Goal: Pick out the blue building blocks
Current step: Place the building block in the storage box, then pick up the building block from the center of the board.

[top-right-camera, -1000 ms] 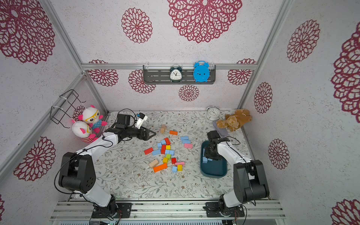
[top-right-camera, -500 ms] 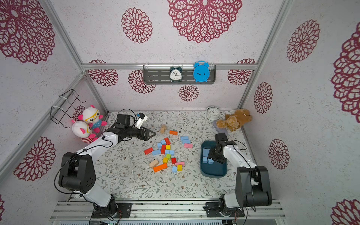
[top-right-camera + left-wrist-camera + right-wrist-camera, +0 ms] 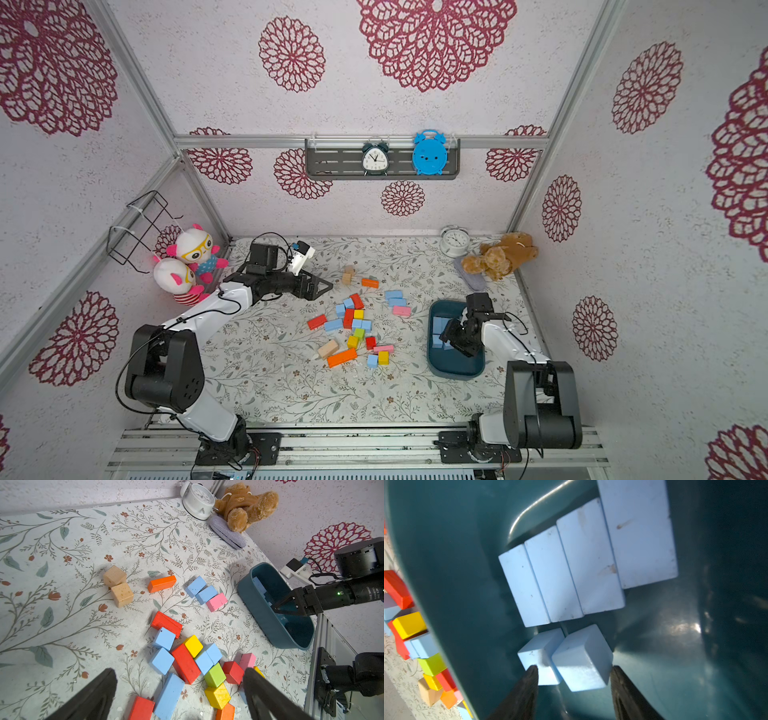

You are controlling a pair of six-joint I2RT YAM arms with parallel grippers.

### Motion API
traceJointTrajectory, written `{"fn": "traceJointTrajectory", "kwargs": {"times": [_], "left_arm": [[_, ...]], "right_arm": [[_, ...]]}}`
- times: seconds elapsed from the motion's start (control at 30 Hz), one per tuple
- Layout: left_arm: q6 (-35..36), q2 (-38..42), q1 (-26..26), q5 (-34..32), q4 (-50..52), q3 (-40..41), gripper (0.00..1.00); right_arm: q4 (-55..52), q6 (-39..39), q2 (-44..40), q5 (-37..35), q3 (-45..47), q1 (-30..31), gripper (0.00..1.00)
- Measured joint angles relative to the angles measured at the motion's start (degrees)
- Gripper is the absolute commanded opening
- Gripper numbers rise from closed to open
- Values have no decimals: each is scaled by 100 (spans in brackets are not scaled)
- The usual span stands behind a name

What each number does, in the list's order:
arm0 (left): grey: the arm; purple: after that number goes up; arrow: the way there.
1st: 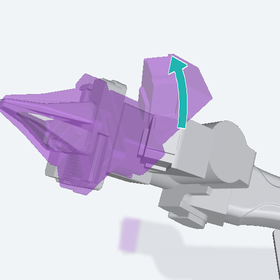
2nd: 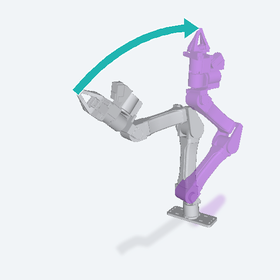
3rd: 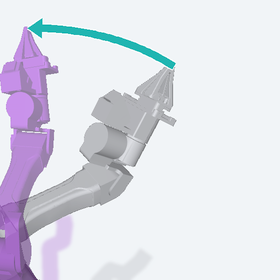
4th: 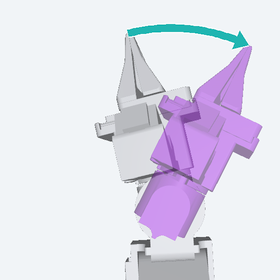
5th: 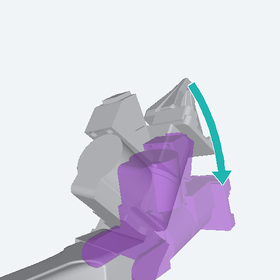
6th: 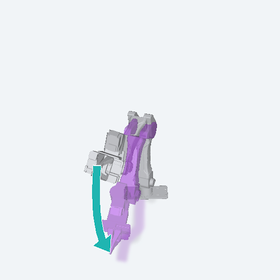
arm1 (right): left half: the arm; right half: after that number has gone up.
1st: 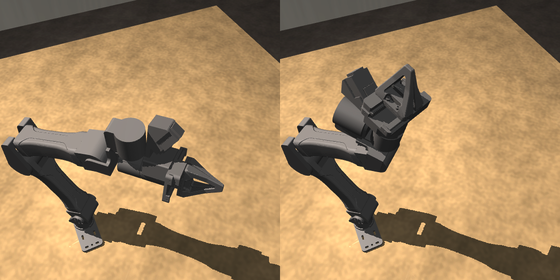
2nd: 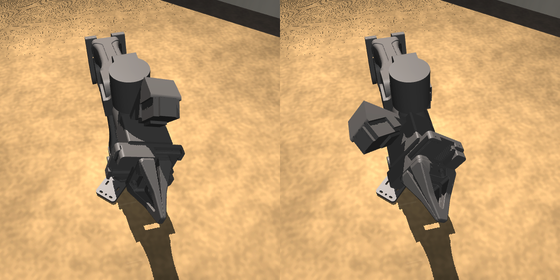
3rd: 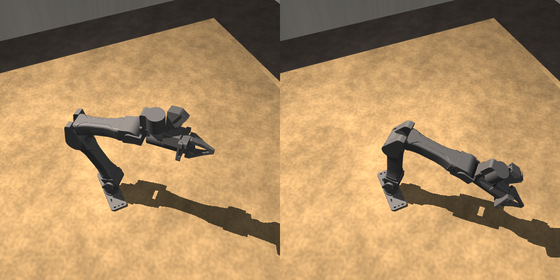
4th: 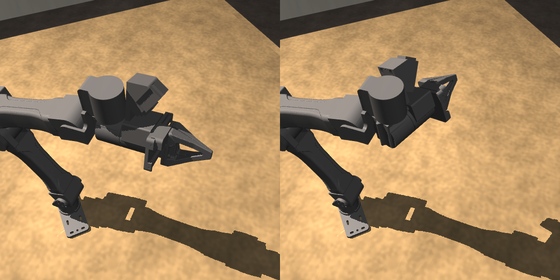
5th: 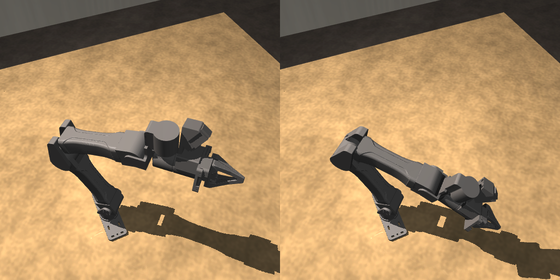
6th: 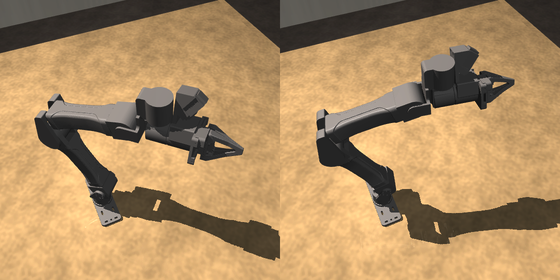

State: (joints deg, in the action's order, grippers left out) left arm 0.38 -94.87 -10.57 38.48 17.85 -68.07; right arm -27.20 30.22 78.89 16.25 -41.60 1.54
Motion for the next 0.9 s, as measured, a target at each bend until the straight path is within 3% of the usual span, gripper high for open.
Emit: {"fn": "traceJointTrajectory", "kwargs": {"times": [0.3,0.5,0.7,0.9], "left_arm": [[-2,-2,0,-2,2,0,99],[-28,0,2,-20,107,-13,100],[-260,50,170,-151,643,-328,100],[-901,393,756,-247,636,-149,99]], "right_arm": [[326,140,-37,247,52,0,58],[-205,144,-245,133,-98,4,58],[-938,133,-612,-227,-872,195,57],[-1279,17,-186,-745,-1926,966,56]]}}
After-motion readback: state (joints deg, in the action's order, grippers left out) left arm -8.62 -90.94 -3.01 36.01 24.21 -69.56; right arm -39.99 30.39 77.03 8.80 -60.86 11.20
